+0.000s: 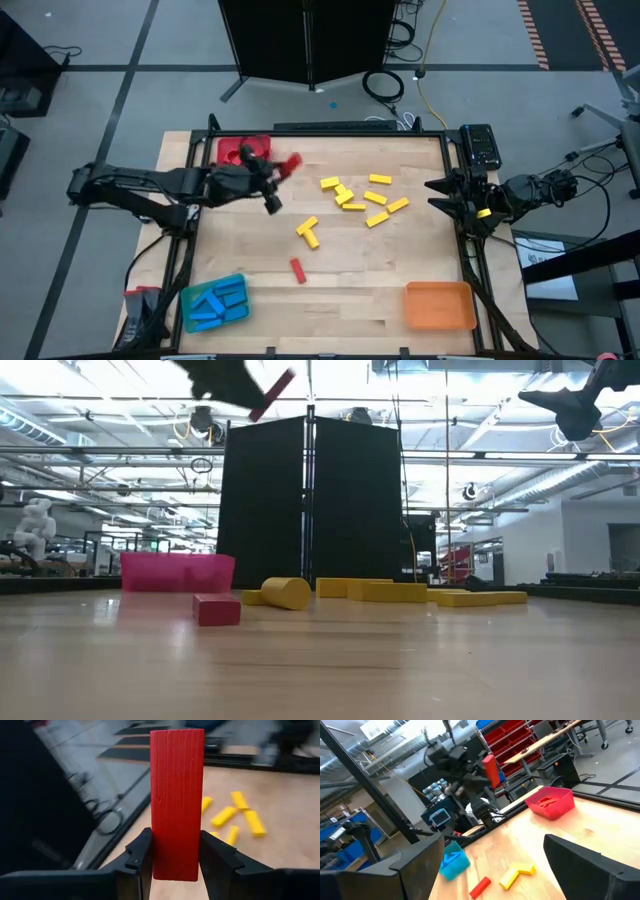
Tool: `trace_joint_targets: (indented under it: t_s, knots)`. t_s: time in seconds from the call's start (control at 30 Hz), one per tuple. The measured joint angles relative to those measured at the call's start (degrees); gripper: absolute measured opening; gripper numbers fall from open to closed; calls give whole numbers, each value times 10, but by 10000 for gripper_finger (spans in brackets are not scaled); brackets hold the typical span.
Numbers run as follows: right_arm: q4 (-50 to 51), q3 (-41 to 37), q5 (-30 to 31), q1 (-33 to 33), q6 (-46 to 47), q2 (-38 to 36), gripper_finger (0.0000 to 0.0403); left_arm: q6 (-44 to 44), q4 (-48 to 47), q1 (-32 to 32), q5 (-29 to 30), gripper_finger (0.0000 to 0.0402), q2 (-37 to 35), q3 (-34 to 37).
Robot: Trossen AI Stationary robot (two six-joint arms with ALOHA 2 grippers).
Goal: Sort blocks
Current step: Put the red block into the red bin
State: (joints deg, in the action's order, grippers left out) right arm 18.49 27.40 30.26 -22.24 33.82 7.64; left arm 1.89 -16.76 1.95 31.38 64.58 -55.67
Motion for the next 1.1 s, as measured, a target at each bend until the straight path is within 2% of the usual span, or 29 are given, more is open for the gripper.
trace_joint_targets:
  t_s: [0.27,0.43,0.57,0.67,0.77,0.97,1.1]
  knots:
    - [-3,0,1,0,0,0,338,89,46,-67,142,127,-90,111]
    - [-2,0,22,0,-3,0,338,159,47,-128,222,127,-93,145]
    - [-2,0,42,0,-4,0,338,171,31,-182,238,127,-70,153]
    - [-2,0,42,0,-4,0,338,173,34,-228,232,127,-50,152]
    - [-2,0,42,0,0,0,338,197,32,-270,198,127,-27,152]
    - [-2,0,42,0,0,0,338,310,-5,-347,92,127,17,152]
    - [-2,0,42,0,0,0,338,337,-37,-383,10,127,53,152]
